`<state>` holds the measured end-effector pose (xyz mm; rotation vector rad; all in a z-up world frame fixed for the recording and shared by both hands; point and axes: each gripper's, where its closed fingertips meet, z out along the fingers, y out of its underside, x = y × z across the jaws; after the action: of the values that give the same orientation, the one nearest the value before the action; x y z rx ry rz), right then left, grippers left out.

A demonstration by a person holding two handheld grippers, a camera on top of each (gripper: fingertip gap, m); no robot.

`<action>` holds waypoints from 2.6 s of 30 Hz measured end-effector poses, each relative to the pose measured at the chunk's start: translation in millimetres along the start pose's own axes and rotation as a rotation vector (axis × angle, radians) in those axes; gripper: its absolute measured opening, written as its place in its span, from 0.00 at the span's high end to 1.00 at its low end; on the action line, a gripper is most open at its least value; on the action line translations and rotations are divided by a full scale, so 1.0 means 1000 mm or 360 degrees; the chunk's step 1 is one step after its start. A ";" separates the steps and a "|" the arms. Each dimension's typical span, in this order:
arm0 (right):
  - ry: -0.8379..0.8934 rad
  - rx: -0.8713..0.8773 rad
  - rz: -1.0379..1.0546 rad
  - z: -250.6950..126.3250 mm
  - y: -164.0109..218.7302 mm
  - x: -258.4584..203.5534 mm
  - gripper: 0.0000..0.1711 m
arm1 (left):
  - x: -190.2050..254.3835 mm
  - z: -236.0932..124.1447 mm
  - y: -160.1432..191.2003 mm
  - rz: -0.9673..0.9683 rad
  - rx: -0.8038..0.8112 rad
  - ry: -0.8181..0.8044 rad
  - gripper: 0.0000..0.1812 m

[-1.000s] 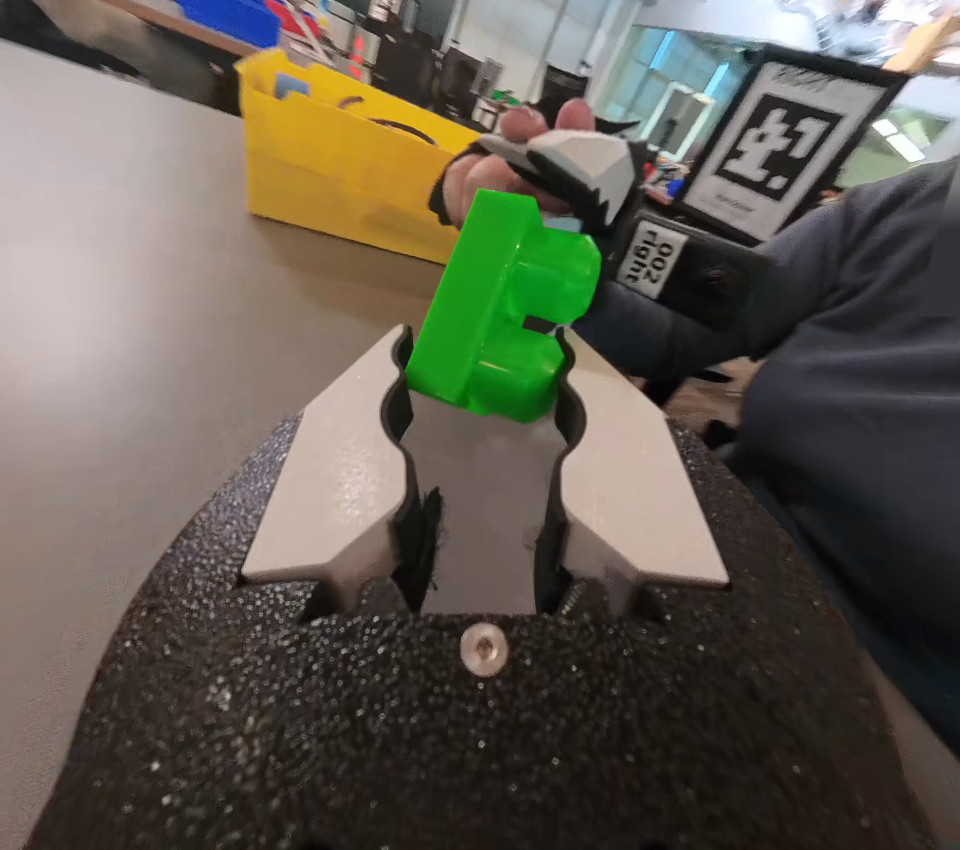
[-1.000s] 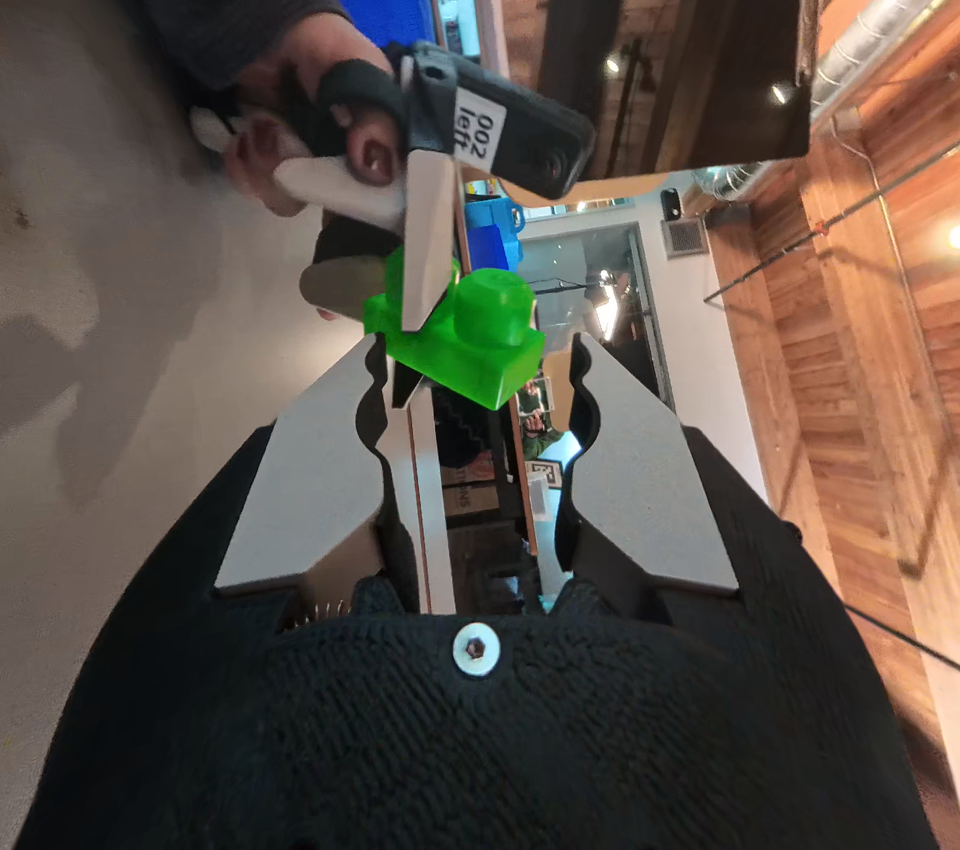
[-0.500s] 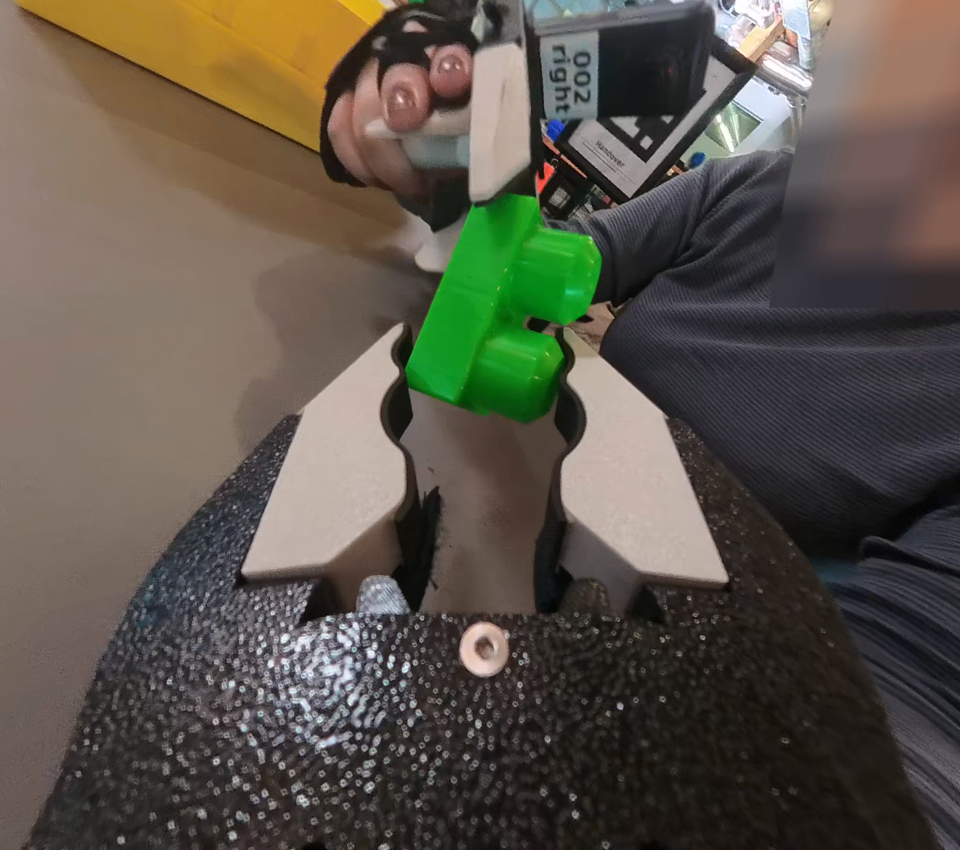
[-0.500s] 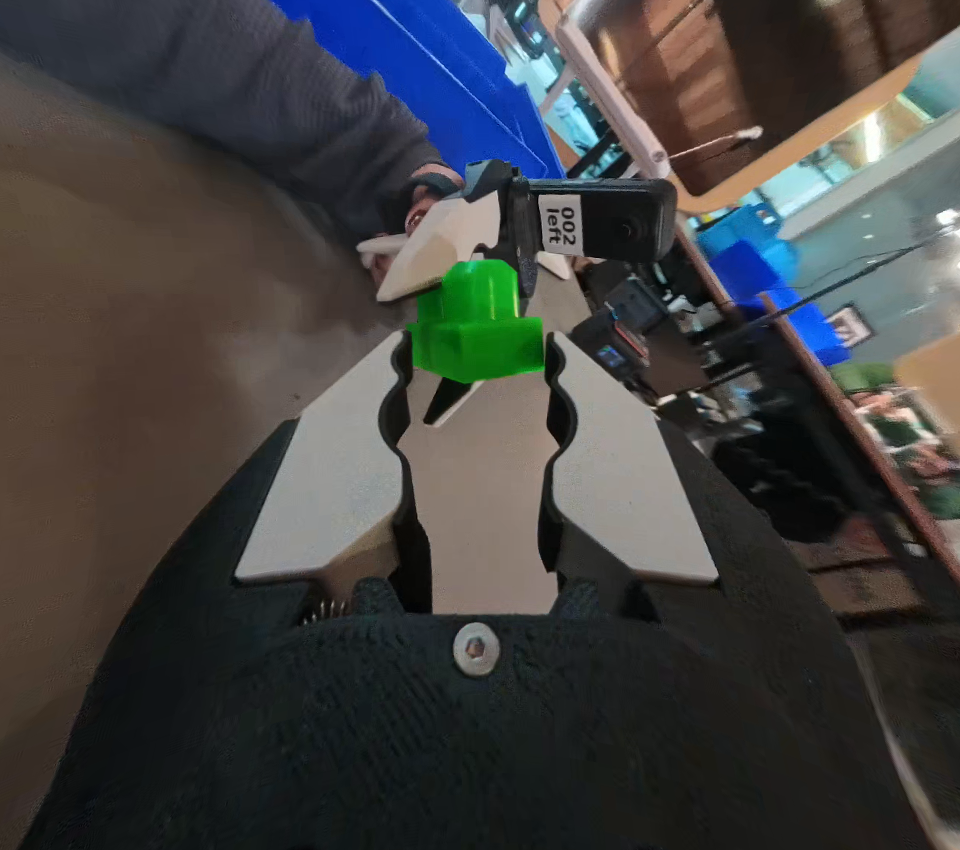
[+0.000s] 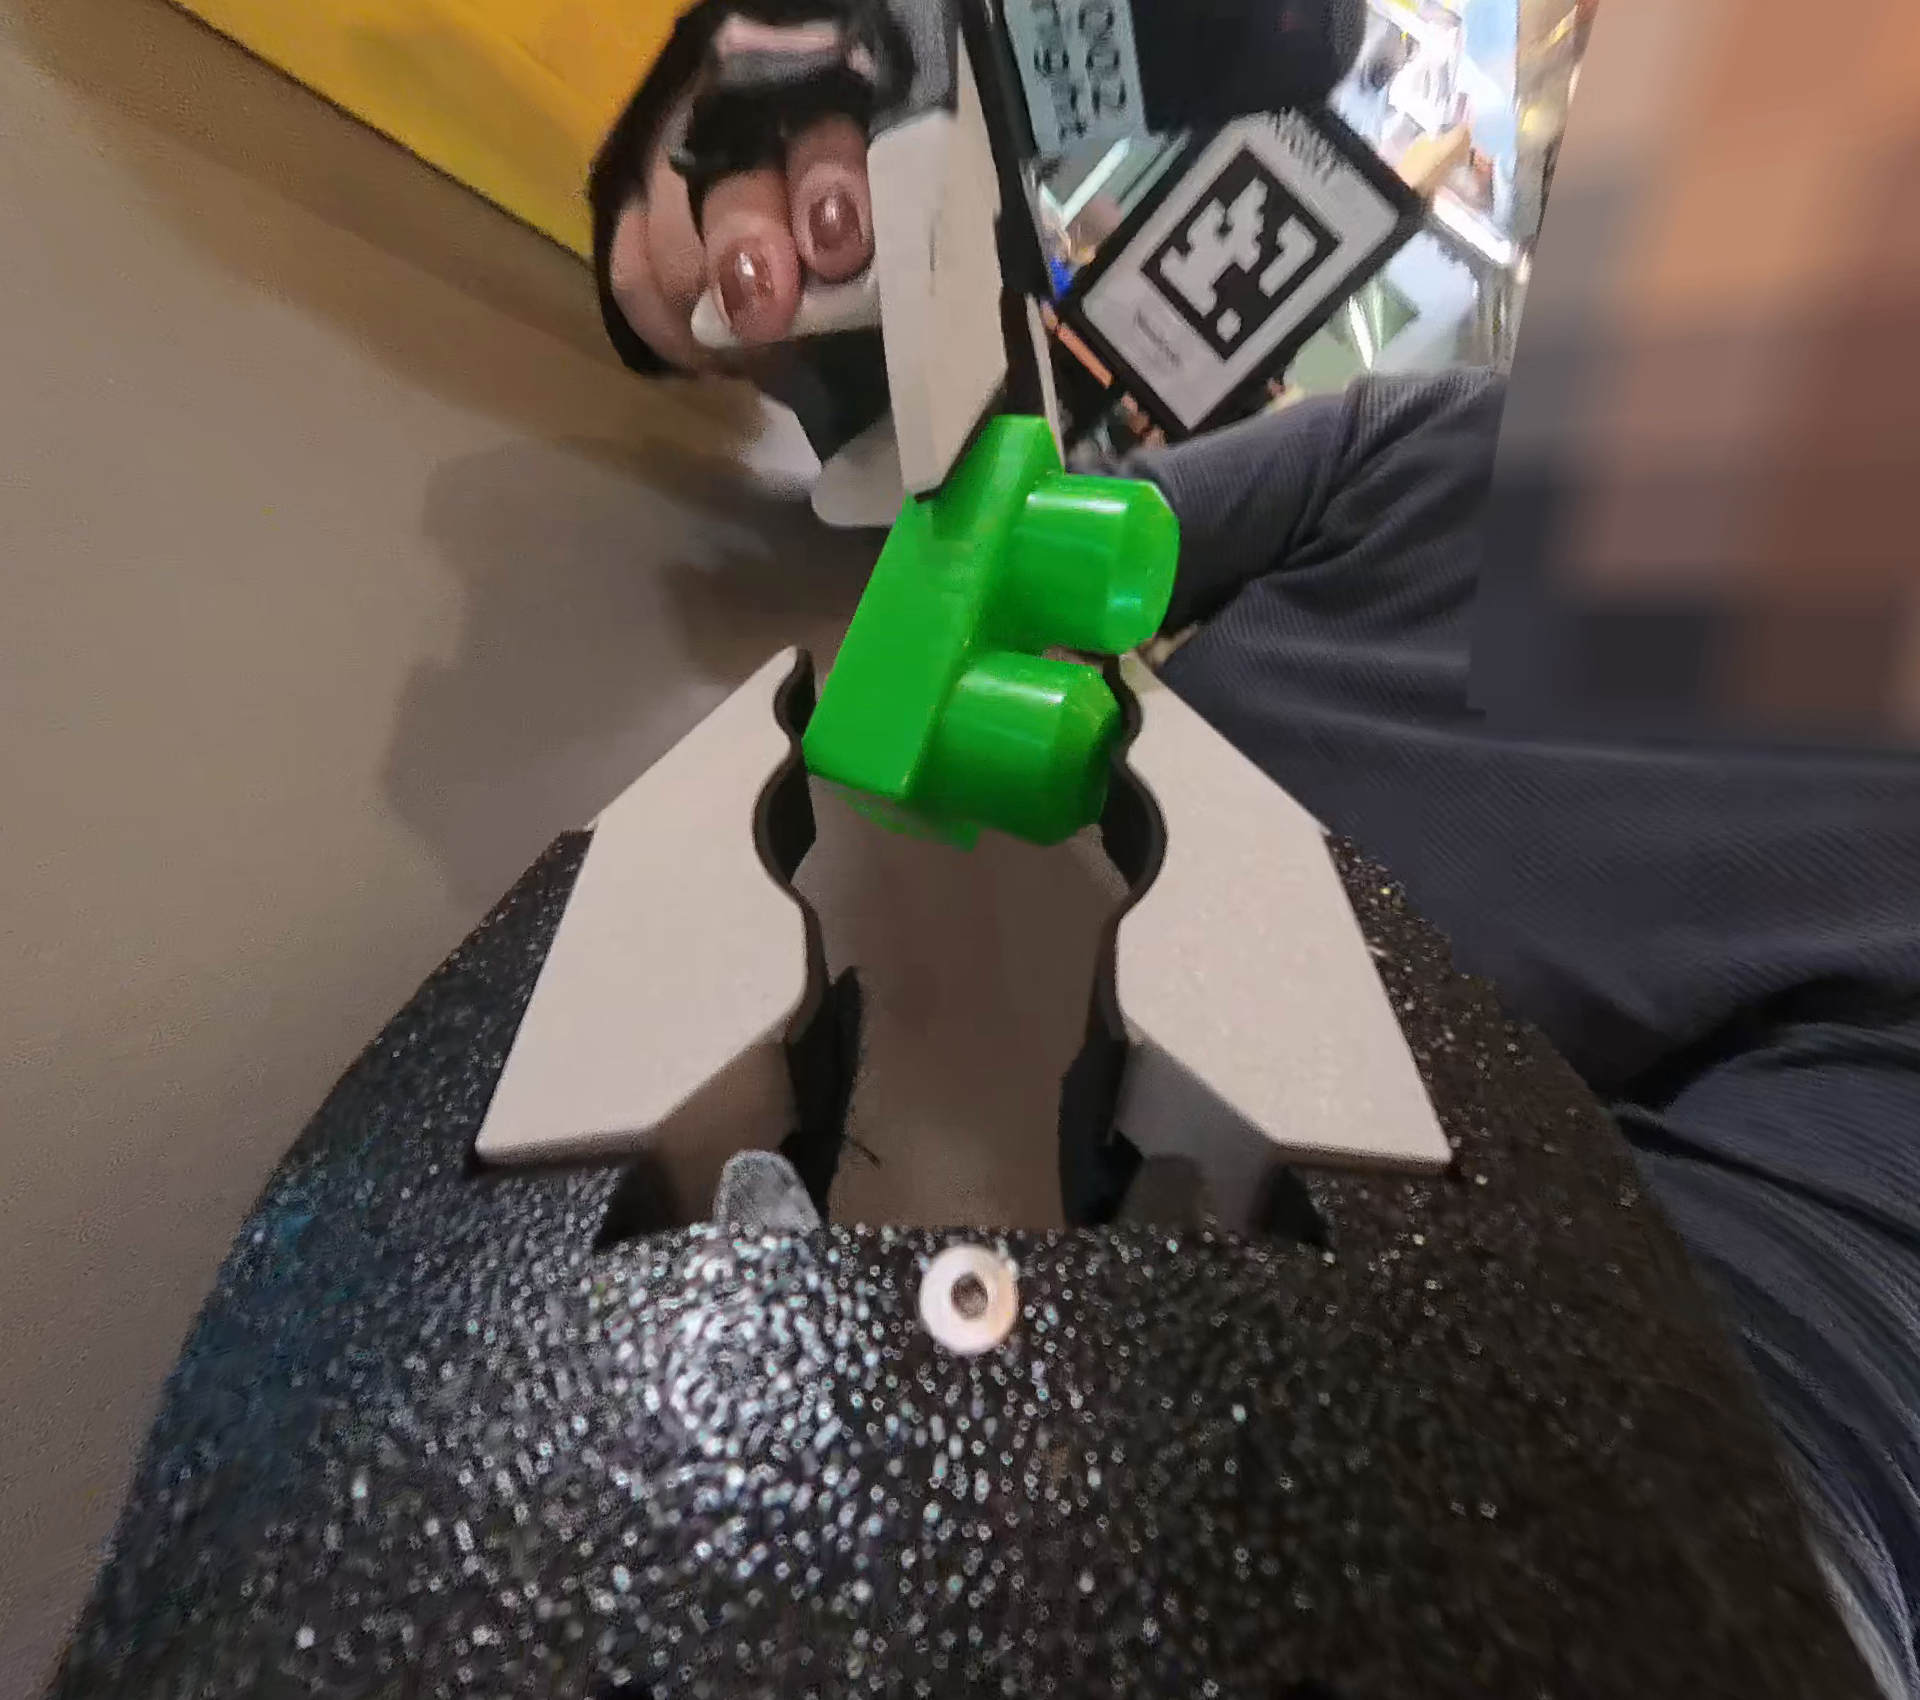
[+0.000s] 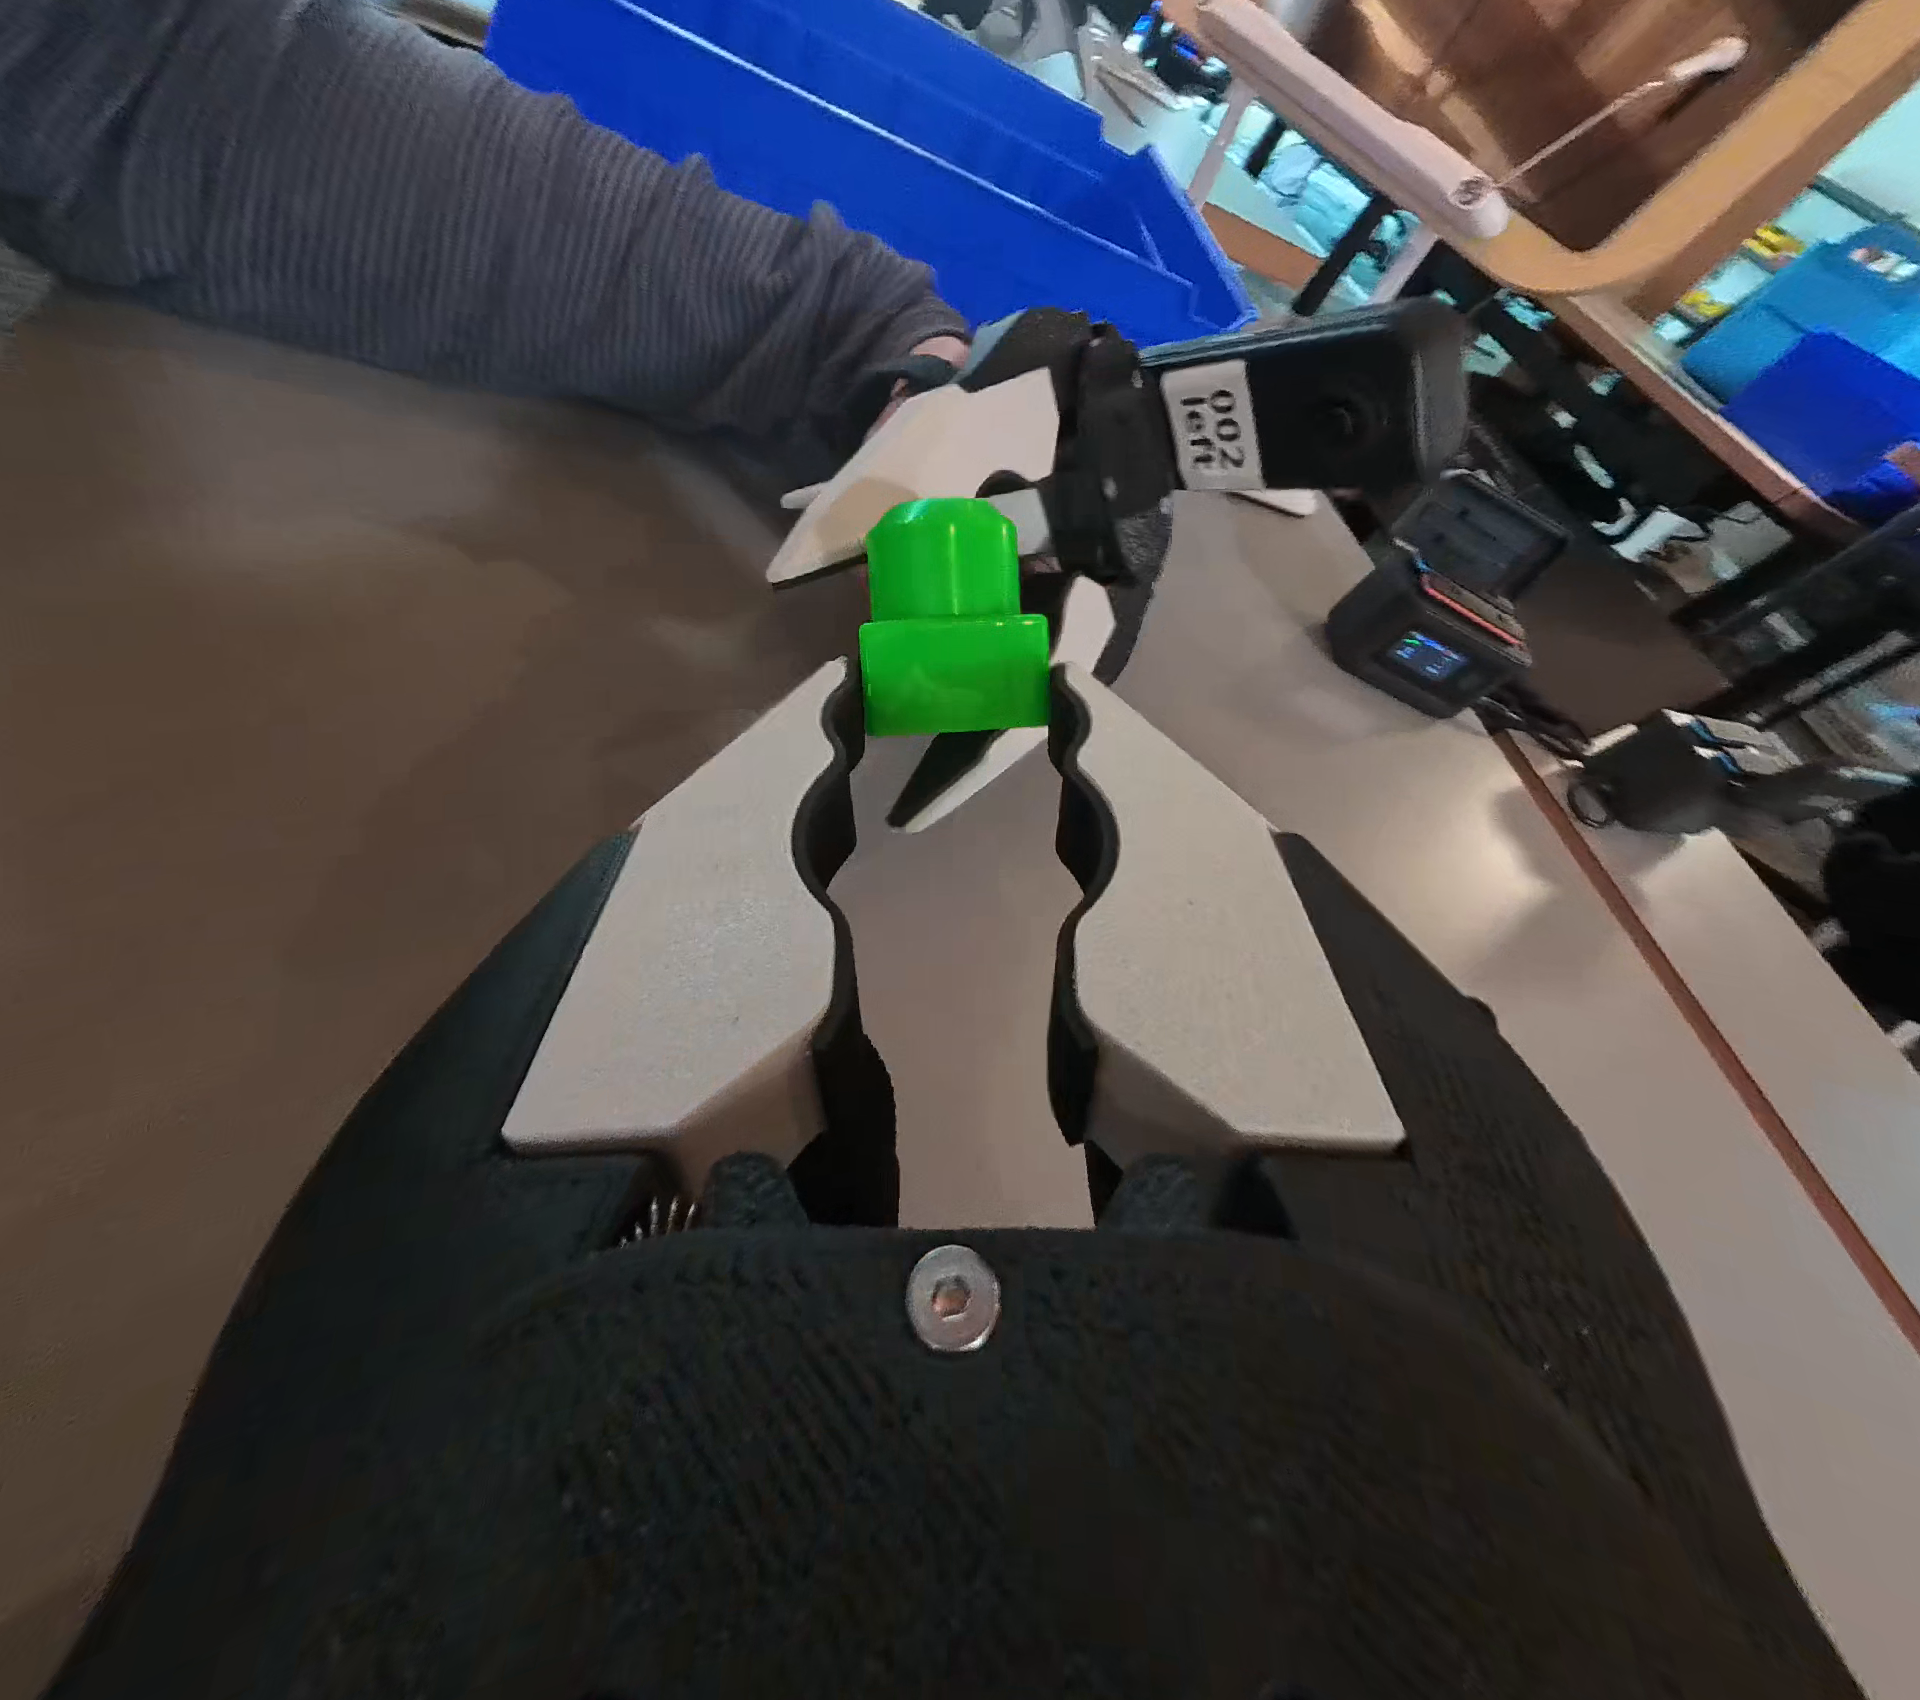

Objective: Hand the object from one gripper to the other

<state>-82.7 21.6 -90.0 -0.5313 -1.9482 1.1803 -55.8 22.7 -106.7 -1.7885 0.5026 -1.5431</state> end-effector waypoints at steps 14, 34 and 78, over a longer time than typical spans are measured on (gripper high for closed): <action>0.1948 -0.0249 -0.0710 -0.123 -0.025 0.131 0.81 | -0.035 -0.086 -0.092 0.0949 0.0990 -0.1121 0.66; 0.1944 -0.0969 0.0914 -0.299 0.039 0.091 0.80 | -0.034 -0.092 -0.098 0.0909 0.1047 -0.1137 0.69; 0.1874 -0.0230 -0.0146 -0.048 0.048 0.144 0.90 | 0.012 -0.115 -0.112 0.1909 0.0938 -0.2310 1.00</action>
<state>-134.1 169.8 -60.7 -0.9258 -1.0012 0.4355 -181.2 59.2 -13.4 -1.2078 0.1968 0.4886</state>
